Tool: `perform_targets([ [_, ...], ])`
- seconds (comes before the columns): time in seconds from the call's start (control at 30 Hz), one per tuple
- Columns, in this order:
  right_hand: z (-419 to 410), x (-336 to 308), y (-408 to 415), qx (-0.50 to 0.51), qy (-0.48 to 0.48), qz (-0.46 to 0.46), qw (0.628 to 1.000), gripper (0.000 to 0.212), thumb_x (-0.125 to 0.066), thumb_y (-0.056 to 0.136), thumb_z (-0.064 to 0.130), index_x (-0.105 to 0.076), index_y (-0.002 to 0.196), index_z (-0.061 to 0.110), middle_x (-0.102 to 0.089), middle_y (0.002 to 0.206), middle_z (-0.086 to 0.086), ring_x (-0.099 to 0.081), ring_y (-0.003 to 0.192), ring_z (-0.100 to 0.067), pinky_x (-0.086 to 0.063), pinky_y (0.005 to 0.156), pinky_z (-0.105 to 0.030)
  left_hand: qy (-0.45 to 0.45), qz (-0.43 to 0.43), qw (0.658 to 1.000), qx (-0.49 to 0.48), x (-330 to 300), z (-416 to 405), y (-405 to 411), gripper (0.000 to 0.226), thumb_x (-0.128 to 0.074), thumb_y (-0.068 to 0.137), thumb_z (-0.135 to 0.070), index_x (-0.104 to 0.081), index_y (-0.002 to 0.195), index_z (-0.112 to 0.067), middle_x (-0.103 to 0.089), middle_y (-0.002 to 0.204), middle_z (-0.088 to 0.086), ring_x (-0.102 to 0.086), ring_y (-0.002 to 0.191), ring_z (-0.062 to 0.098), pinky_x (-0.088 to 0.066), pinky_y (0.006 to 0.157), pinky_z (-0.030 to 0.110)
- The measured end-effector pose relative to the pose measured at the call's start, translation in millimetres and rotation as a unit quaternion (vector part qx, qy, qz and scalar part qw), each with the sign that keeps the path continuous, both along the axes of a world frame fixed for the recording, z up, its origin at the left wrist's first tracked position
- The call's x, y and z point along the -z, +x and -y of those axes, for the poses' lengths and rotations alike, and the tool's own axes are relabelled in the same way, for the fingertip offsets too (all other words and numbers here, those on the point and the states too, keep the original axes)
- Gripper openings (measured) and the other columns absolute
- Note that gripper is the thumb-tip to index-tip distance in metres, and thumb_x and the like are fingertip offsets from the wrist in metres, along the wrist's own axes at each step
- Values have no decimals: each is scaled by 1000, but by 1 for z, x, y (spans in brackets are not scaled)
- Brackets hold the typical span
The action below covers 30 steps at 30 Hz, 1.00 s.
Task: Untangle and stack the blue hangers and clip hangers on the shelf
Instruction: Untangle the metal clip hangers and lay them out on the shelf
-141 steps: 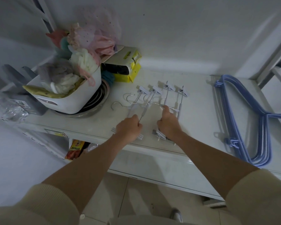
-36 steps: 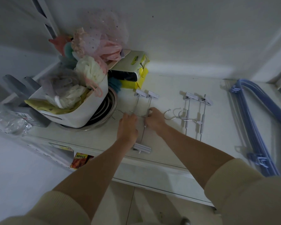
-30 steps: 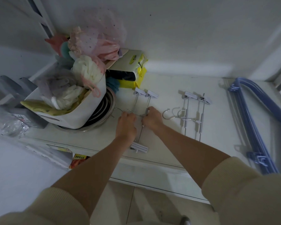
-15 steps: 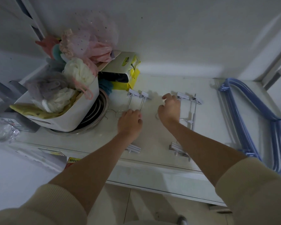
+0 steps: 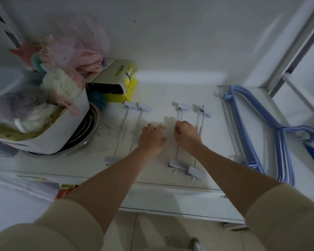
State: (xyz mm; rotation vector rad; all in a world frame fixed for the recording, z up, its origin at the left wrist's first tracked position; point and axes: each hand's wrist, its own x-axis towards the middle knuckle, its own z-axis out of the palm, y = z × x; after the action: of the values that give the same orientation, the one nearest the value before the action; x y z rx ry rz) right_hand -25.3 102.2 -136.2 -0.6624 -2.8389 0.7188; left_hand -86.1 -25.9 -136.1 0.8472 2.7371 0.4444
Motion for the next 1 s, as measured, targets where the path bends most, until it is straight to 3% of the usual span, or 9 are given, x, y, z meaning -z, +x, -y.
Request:
perform_targets([
  [0.13,-10,5,6,10,-47,-70,996,4,-49,90,10,-50,87,13,-61,76,-10,-55,71,-28,-47,62,-35,-22,-3,1000,-14,2,-8,4,40,-43,91,-28,-50,131,-26,-43,131,11,-35,122,32,-35,97,38],
  [0.3,-16,9,14,6,-94,-101,990,7,-49,88,9,-54,89,13,-58,63,-11,-55,61,-27,-47,56,-34,-36,0,999,1,2,-22,5,38,-37,93,-35,-52,128,-31,-46,136,2,-34,125,30,-29,97,39],
  [0.47,-15,5,18,-3,-91,-118,989,8,-46,89,4,-53,90,8,-51,57,-9,-46,61,-25,-41,57,-35,-4,-28,1000,0,-2,-28,12,21,-38,94,-31,-59,95,-28,-64,102,-1,-46,110,26,-22,78,37],
  [0.57,-16,3,18,-6,-86,-123,989,7,-43,89,3,-49,89,7,-45,56,-4,-39,57,-21,-31,51,-31,11,14,1000,-2,-4,-23,3,21,-36,92,-21,-54,88,-31,-64,95,-5,-56,105,23,-24,79,36],
  [0.7,-17,5,18,-23,-60,-115,991,9,-43,89,2,-48,86,9,-45,60,-8,-39,60,-21,-30,49,-28,33,18,999,18,-9,-6,-12,34,-37,96,-22,-66,112,-29,-65,122,1,-54,119,28,-42,98,42],
  [0.83,-17,14,19,-39,-2,-62,997,11,-46,88,4,-57,87,7,-53,71,-8,-52,71,-28,-41,62,-34,49,-106,993,10,-25,13,-20,39,-33,94,-33,-68,108,-27,-70,109,7,-57,108,31,-44,87,39],
  [0.9,-15,16,16,-35,8,-27,999,14,-47,86,4,-61,89,6,-60,83,-11,-57,85,-31,-45,70,-36,76,-124,989,4,-33,20,-23,48,-27,87,-36,-69,107,-26,-71,106,7,-60,103,32,-47,83,39],
  [1.0,-8,10,18,-43,35,-24,998,27,-54,84,7,-60,110,4,-59,112,-15,-54,105,-35,-46,85,-38,80,-112,990,-17,-42,24,-26,36,-36,94,-25,-69,109,-26,-71,110,6,-61,103,31,-49,84,39],
])
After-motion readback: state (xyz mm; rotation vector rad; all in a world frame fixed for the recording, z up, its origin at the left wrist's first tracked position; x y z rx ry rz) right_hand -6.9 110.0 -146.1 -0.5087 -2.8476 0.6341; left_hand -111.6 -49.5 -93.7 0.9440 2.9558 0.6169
